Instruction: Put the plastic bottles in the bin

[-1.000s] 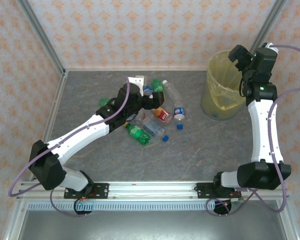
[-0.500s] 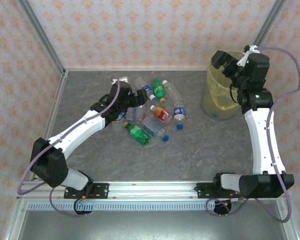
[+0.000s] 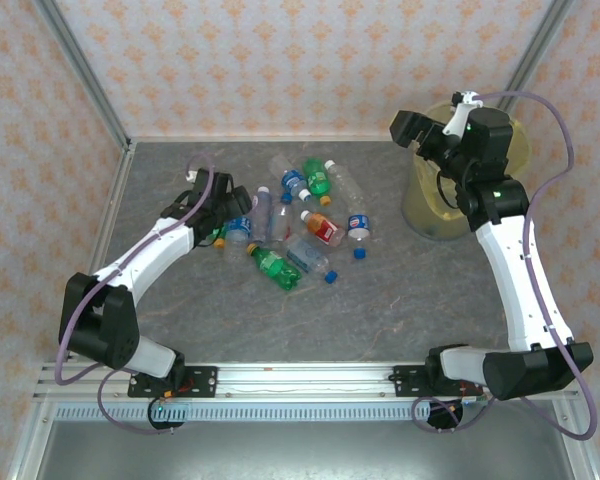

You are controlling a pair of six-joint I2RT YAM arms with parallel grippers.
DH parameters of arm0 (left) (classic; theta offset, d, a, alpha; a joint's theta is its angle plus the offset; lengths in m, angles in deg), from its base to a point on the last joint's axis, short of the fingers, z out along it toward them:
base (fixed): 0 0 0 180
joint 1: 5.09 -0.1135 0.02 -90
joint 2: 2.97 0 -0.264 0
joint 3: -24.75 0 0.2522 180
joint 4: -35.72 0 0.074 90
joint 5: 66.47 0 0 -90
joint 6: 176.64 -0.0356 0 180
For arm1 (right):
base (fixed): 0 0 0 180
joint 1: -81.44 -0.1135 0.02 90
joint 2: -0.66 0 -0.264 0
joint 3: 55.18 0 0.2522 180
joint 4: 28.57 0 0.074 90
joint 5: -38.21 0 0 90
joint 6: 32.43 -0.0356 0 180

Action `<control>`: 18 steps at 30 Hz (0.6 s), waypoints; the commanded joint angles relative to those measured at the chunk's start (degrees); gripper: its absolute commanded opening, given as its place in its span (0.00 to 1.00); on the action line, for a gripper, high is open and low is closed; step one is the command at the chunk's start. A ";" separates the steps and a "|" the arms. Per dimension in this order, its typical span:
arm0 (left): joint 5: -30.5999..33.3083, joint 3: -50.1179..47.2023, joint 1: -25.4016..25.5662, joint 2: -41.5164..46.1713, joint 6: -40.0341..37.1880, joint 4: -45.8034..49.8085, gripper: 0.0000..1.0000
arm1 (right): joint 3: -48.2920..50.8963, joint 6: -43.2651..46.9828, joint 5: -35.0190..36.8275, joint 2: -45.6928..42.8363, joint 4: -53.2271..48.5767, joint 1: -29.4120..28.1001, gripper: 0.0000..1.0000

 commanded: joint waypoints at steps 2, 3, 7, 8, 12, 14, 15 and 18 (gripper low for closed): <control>-0.72 -3.14 -3.78 0.14 -1.02 1.16 0.82 | -0.55 2.06 -0.16 -0.22 -0.52 -0.25 1.00; -1.91 -4.05 -4.75 -0.01 -1.02 0.69 0.81 | -0.60 2.18 -0.11 -0.24 -0.67 -0.27 1.00; -6.68 -6.16 -7.64 -1.27 -0.76 -0.70 0.74 | -0.84 2.54 -0.23 -0.59 -1.35 -0.34 1.00; -7.77 -6.57 -8.15 -1.73 -0.77 -0.81 0.72 | -0.86 2.71 0.05 -0.84 -1.64 -0.34 1.00; -8.71 -7.34 -9.09 -3.11 -1.26 -1.11 0.71 | -0.43 3.28 0.96 -1.87 -2.48 -0.34 1.00; -9.02 -7.78 -9.79 -3.75 -1.31 -1.40 0.70 | 0.08 3.48 1.28 -2.36 -2.46 -0.30 1.00; -9.38 -8.10 -10.24 -4.03 -1.29 -1.71 0.68 | 0.23 3.50 1.29 -2.57 -2.51 -0.29 1.00; -11.43 -9.03 -11.09 -4.95 -1.37 -2.71 0.66 | 0.55 3.49 1.30 -2.65 -2.46 -0.28 1.00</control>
